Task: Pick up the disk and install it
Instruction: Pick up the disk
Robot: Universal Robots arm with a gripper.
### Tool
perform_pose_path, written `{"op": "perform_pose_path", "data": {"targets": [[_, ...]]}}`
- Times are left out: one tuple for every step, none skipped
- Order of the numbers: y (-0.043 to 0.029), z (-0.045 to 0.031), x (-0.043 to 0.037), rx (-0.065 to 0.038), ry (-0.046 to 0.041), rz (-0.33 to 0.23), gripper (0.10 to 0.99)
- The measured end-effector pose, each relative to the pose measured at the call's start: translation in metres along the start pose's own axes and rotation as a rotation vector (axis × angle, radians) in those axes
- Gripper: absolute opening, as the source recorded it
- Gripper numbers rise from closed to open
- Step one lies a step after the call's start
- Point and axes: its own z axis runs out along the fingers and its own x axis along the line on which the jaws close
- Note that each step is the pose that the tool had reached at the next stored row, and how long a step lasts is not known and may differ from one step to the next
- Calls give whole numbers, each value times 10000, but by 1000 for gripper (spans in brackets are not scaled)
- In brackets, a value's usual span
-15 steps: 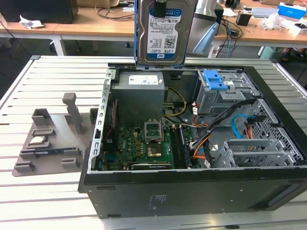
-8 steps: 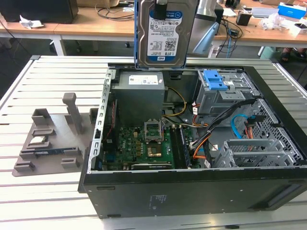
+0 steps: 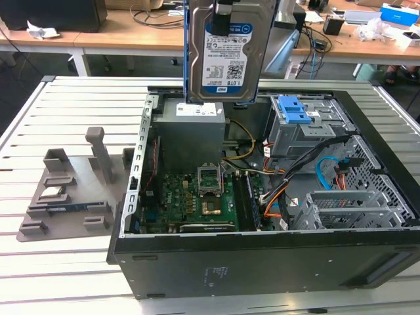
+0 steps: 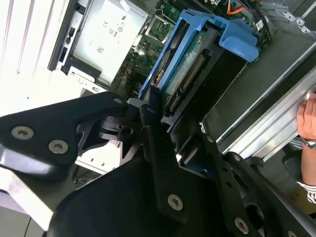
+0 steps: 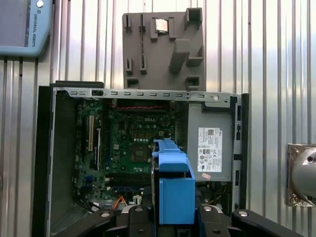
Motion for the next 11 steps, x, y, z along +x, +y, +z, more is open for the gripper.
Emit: {"op": "perform_pose_path", "data": {"targets": [[1,3,48,0,0,0,365],[1,6,90,0,0,-1,365],[2,9,144,0,0,-1,365],[2,10,163,0,0,0,365],[3,11,173,0,0,0,365],[3,11,184,0,0,-1,365],[3,12,203,0,0,-1,365],[3,14,222,0,0,0,365],[3,15,243,0,0,-1,365],[4,16,257,0,0,-1,365],[4,17,269,0,0,0,365]]}}
